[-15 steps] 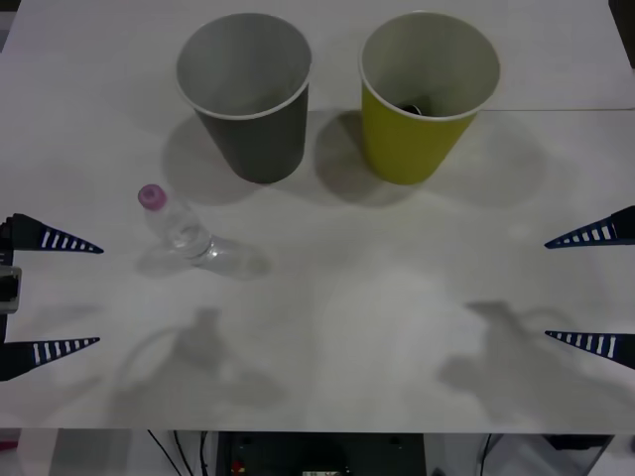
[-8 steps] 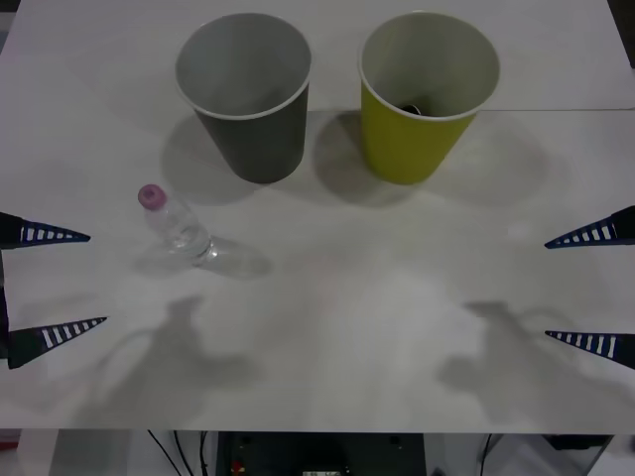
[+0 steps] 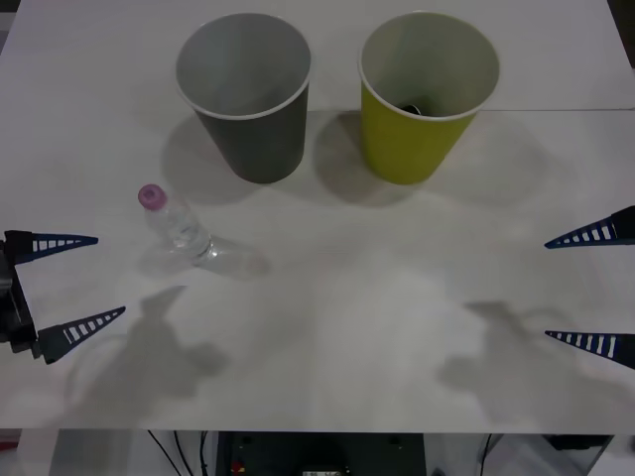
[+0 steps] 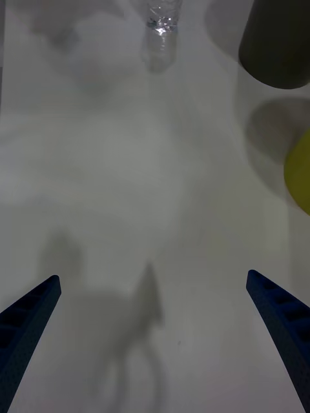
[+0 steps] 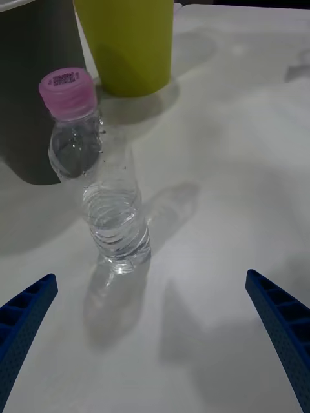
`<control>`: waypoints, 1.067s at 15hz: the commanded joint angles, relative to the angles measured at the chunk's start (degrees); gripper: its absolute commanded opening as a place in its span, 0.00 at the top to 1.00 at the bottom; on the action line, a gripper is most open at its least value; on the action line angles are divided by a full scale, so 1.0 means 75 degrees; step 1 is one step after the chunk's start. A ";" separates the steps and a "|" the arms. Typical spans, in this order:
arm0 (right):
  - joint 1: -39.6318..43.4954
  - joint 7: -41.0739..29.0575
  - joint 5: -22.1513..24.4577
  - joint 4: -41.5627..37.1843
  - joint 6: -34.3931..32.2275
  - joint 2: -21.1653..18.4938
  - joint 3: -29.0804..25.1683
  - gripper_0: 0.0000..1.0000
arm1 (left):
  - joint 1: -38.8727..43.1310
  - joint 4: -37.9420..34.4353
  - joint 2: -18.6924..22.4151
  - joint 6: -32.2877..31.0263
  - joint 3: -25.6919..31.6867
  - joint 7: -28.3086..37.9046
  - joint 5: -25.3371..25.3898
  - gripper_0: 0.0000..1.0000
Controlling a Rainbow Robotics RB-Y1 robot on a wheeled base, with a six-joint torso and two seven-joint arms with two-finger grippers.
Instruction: Put the can into the green bin and the plastic bottle into the gray bin
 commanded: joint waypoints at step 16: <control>0.0000 0.0000 0.0000 0.0000 0.0000 0.0000 0.0000 0.00 | -0.2276 0.3566 -0.2054 -0.0488 -0.0607 -0.2057 0.1092 0.00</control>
